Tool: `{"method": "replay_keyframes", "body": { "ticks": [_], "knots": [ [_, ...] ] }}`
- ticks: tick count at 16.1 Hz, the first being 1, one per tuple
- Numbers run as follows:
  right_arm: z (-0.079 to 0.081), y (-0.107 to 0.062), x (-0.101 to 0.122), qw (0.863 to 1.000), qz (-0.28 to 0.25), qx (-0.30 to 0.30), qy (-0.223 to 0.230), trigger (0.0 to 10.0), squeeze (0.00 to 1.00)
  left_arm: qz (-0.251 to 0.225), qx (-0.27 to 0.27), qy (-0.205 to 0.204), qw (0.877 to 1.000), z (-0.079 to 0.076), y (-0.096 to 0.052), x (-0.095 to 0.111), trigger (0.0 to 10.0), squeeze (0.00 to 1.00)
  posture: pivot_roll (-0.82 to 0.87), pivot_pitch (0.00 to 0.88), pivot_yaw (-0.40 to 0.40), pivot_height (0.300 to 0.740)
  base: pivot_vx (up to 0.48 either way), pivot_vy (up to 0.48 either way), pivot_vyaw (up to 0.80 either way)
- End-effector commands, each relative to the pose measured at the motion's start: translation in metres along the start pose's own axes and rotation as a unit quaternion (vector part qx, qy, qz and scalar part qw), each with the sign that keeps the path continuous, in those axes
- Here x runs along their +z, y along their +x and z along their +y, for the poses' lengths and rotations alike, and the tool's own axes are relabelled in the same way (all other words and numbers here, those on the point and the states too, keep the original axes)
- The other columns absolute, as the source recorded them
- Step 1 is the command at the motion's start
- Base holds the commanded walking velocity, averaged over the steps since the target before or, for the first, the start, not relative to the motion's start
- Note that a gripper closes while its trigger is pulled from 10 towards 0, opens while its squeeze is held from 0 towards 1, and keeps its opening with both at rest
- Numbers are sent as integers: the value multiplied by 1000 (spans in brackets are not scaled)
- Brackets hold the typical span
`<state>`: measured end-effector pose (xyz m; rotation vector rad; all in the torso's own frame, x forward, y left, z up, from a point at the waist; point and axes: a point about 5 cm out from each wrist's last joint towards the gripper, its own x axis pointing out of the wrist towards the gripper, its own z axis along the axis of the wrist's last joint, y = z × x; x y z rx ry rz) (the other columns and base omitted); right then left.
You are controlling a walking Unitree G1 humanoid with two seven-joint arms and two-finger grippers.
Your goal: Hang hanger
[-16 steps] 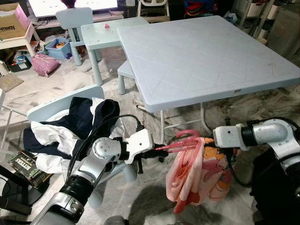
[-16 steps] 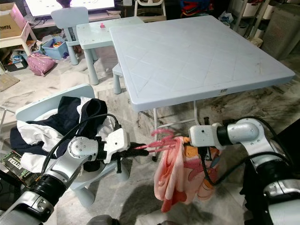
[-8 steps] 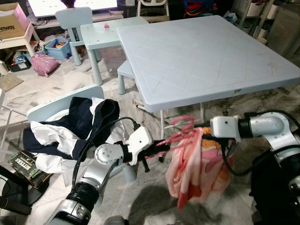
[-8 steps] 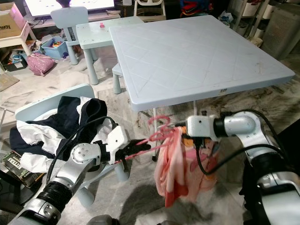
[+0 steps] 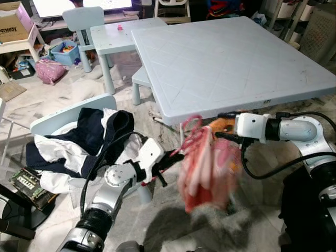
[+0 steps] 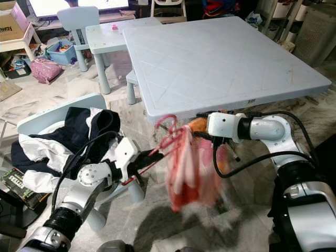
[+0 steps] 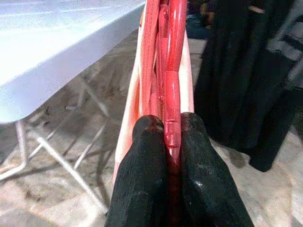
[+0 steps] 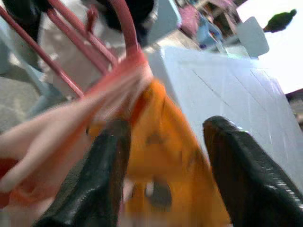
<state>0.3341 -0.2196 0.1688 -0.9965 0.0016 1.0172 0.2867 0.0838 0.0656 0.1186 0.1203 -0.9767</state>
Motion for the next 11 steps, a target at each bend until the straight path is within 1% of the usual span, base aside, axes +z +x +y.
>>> {"method": "replay_keyframes", "body": {
  "ticks": [1,2,3,4,5,6,7,8,9,10,11],
  "knots": [
    [-6,-5,-3,1000,10,-28,10,10000,1000,-20,29,-3,999,13,1,12,0,0,-87,0,-13,740,0,0,0],
    [0,-4,-6,999,8,-33,32,10000,1000,-26,39,-14,999,16,1,14,0,0,-87,0,-11,740,0,0,0],
    [2,-3,-6,999,8,-36,34,10000,1000,-27,41,-16,999,17,0,14,0,0,-88,0,-9,740,0,0,0],
    [10,-4,-13,997,19,-44,54,10000,1000,-27,42,-18,999,16,0,14,0,0,-86,0,-5,740,0,0,0],
    [17,-5,-18,994,24,-53,90,10000,1000,-32,41,-19,998,16,0,16,0,0,-87,0,0,740,0,0,0],
    [19,-6,-20,993,25,-55,101,10000,1000,-33,40,-20,998,16,0,16,0,0,-87,0,0,740,0,0,0],
    [31,-6,-24,989,28,-40,140,10000,1000,-42,33,-21,998,16,1,21,0,0,-87,0,4,740,0,0,0],
    [47,-4,-29,981,32,-28,190,10000,580,-54,19,-24,998,15,2,29,0,0,-83,0,13,740,0,0,0],
    [60,-1,-31,973,33,-21,229,10000,129,-63,3,-26,998,13,4,37,0,0,-75,0,17,740,0,0,0],
    [71,4,-31,965,29,-18,261,10000,0,-65,-17,-22,997,9,5,41,0,0,-64,3,24,740,0,0,0],
    [79,13,-29,948,13,-25,318,10000,0,-63,-47,-15,997,3,6,45,0,0,-60,5,29,740,0,0,0]
  ]
}}
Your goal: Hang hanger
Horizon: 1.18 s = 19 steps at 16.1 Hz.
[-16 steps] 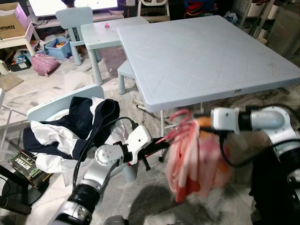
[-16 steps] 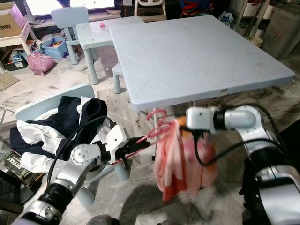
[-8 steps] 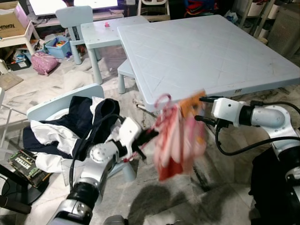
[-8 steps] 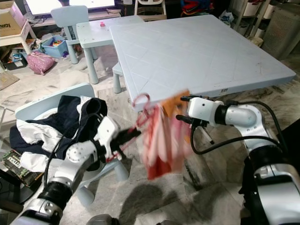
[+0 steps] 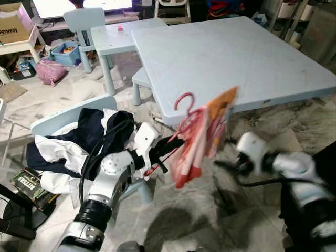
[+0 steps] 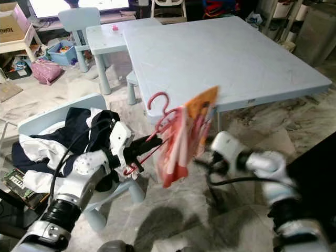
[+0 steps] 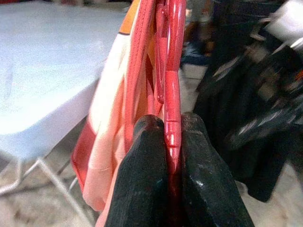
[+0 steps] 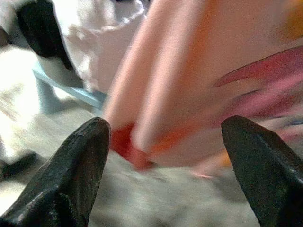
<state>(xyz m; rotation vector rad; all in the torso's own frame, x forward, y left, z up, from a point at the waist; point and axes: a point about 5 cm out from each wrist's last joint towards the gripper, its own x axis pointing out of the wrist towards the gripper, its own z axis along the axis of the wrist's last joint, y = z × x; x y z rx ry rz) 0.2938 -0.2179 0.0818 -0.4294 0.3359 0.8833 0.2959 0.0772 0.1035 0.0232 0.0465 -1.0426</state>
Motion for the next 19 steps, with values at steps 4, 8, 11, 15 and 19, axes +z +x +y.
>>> {"method": "replay_keyframes", "body": {
  "ticks": [4,8,11,15,19],
  "knots": [
    [-16,13,16,992,-39,-94,79,10000,0,-2,-43,9,999,-11,2,9,0,0,-56,8,37,740,0,0,0],
    [-31,14,17,967,-55,-217,124,0,0,-5,-62,5,998,-23,1,14,0,0,-44,12,30,740,0,0,0],
    [-34,13,14,963,-46,-230,132,0,0,-8,-63,3,998,-25,-2,18,0,0,-42,16,24,740,0,0,0],
    [-41,7,15,960,-42,-244,134,0,0,-8,-61,4,998,-25,-2,20,0,0,-48,19,23,740,0,0,0],
    [-48,1,12,951,-42,-274,137,0,0,5,-55,14,998,-23,-4,15,0,0,-55,11,26,740,0,0,0]
  ]
}}
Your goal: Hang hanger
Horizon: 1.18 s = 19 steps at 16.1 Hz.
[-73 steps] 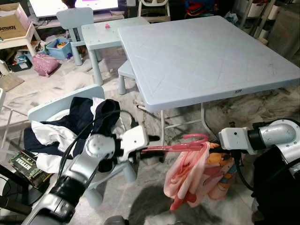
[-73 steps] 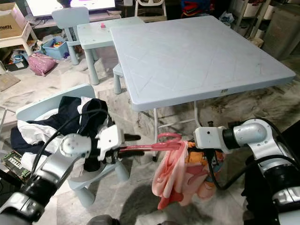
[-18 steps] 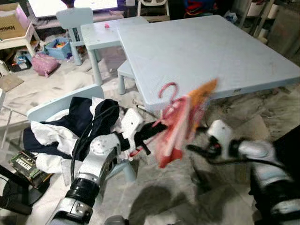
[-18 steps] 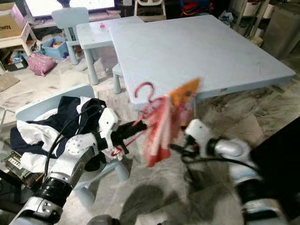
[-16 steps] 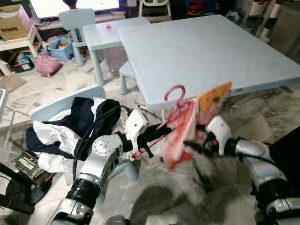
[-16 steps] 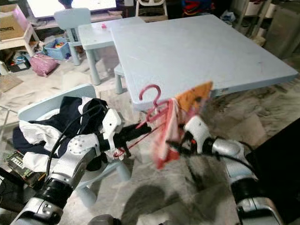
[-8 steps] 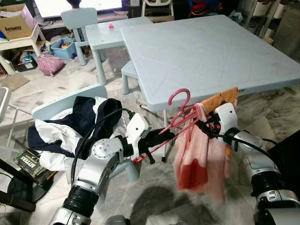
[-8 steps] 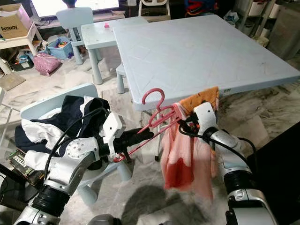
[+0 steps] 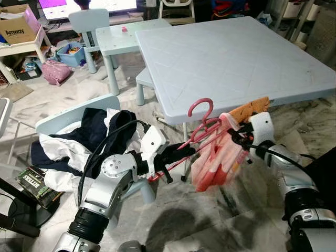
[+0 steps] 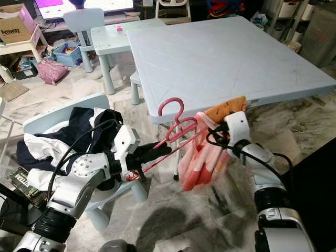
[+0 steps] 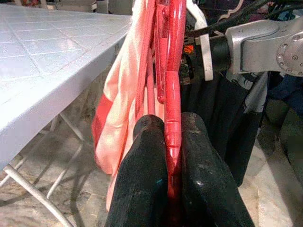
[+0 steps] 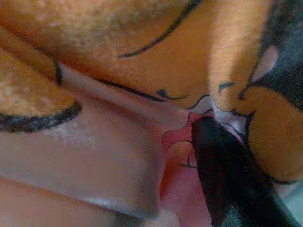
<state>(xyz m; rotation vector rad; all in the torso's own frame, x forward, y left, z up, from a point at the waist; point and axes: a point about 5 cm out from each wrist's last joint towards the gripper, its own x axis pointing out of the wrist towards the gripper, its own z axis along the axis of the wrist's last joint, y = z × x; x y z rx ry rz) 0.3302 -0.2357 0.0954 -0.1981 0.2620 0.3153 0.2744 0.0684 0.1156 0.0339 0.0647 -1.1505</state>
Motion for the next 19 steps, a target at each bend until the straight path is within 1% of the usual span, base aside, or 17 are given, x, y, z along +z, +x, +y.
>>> {"method": "replay_keyframes", "body": {
  "ticks": [1,5,10,12,13,14,16,17,19],
  "knots": [
    [-7,0,7,1000,-10,-15,-11,0,0,-1,2,19,1000,1,0,3,0,0,-56,11,26,740,0,0,0],
    [-17,-2,11,999,-18,-48,-12,0,0,3,4,21,1000,1,0,1,0,0,-57,3,24,740,0,0,0],
    [-29,-4,17,995,-31,-90,-10,0,0,9,30,38,999,8,-1,-1,0,0,-61,0,16,740,0,0,0],
    [-39,-7,23,991,-49,-128,-4,0,0,38,54,50,997,14,-3,-8,0,0,-62,0,14,740,0,0,0],
    [-41,-8,29,988,-62,-141,-15,0,0,57,62,66,994,16,-5,-13,0,0,-63,0,14,740,0,0,0],
    [-44,-8,45,982,-96,-160,-27,0,0,74,70,74,992,18,-8,-19,0,0,-65,0,15,740,0,0,0],
    [-48,-9,56,976,-122,-180,-16,0,0,77,68,71,992,16,-8,-21,0,0,-68,0,17,740,0,0,0],
    [-53,-8,68,968,-144,-207,-3,0,0,83,55,80,992,12,-8,-24,0,0,-65,0,15,740,0,0,0],
    [-56,-7,79,959,-163,-230,9,0,0,79,35,79,993,5,-9,-24,0,0,-65,0,15,740,0,0,0]
  ]
}}
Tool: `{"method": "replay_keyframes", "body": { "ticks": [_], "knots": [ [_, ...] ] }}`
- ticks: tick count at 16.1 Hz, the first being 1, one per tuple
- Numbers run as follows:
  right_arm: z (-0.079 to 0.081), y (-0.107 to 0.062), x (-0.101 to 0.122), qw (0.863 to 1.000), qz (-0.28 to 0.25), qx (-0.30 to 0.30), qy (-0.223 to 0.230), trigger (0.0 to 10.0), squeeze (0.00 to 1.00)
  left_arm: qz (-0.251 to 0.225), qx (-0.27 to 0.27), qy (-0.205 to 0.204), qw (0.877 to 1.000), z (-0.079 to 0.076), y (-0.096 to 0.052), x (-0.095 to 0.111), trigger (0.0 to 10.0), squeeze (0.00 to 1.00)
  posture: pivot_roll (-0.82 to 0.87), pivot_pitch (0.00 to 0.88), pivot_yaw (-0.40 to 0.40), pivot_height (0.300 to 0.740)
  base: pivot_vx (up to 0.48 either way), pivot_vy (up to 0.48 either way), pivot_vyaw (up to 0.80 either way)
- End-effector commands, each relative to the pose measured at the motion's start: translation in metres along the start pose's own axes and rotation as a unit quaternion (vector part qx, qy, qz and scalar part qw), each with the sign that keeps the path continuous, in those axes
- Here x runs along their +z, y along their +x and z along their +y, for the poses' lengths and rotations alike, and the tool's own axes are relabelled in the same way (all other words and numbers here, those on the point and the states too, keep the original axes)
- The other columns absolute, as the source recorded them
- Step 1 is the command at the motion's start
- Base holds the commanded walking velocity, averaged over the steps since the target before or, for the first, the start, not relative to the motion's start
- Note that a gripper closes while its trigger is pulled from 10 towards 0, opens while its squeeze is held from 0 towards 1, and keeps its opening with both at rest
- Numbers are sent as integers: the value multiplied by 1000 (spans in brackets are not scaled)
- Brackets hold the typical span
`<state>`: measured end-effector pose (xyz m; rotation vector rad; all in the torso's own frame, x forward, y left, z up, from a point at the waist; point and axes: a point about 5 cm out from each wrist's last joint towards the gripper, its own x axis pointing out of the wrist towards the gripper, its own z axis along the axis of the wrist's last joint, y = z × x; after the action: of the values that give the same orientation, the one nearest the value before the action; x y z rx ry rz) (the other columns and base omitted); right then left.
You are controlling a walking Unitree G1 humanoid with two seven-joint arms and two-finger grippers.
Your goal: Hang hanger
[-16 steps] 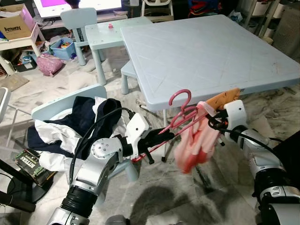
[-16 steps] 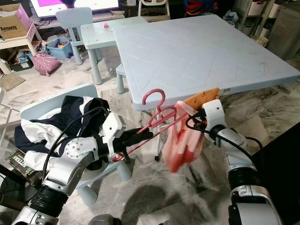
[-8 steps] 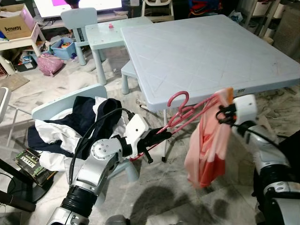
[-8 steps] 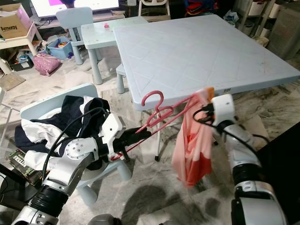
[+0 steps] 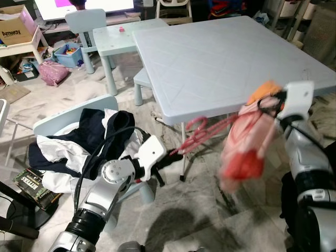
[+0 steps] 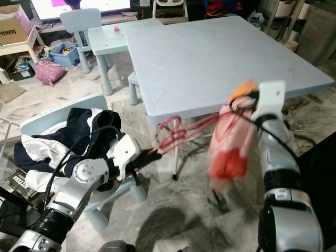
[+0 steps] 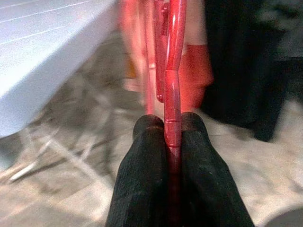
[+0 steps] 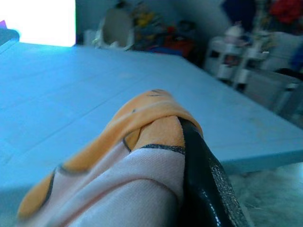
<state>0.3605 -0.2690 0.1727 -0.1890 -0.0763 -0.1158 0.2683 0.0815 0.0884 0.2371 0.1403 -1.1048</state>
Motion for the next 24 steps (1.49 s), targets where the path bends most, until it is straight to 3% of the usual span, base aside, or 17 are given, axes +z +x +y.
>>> {"method": "replay_keyframes", "body": {
  "ticks": [1,3,6,7,9,11,12,13,14,16,17,18,24],
  "knots": [
    [-3,6,13,999,-25,-26,12,0,0,-9,-37,2,999,-7,-2,6,0,0,-63,0,15,740,0,0,0],
    [4,12,16,998,-23,-51,4,0,0,5,-82,-6,997,-21,-12,5,0,0,-45,0,11,740,0,0,0],
    [-1,9,5,995,-4,-99,-18,0,0,40,-13,-11,999,-19,-36,-12,0,0,-15,0,5,740,0,0,0],
    [-5,5,0,995,-2,-102,-16,0,0,69,32,-18,997,-18,-50,-25,0,0,-12,0,2,740,0,0,0],
    [-11,-2,-9,994,9,-106,-24,0,0,59,126,-34,990,-8,-59,-29,0,0,-11,1,1,740,0,0,0],
    [-21,-15,-20,993,12,-110,-33,0,0,24,311,-33,949,19,-72,-21,0,0,-9,0,-2,740,0,0,0],
    [-21,-22,-25,994,12,-101,-34,0,0,21,374,-63,925,27,-77,-21,3373,0,-9,0,-7,740,0,0,0],
    [-20,-26,-28,995,11,-95,-34,0,0,12,386,-67,920,28,-78,-19,7333,0,-9,0,-7,740,0,0,0],
    [-18,-34,-32,996,9,-83,-26,0,0,-1,396,-65,916,28,-78,-15,10000,0,-8,0,-10,740,0,0,0],
    [-3,-51,-42,999,5,-44,0,0,0,-34,424,-71,902,25,-77,-5,10000,0,-12,0,-4,740,0,0,0],
    [0,-53,-43,999,3,-39,3,0,0,-35,426,-72,901,24,-76,-4,10000,0,-14,0,-3,740,0,0,0],
    [13,-57,-44,1000,3,-9,10,10000,0,-50,425,-89,899,23,-70,0,10000,0,-17,0,5,740,0,0,0],
    [31,-53,-32,997,-12,64,31,10000,0,-51,431,-105,895,22,-67,0,10000,0,-16,0,11,740,0,-450,0]
  ]
}}
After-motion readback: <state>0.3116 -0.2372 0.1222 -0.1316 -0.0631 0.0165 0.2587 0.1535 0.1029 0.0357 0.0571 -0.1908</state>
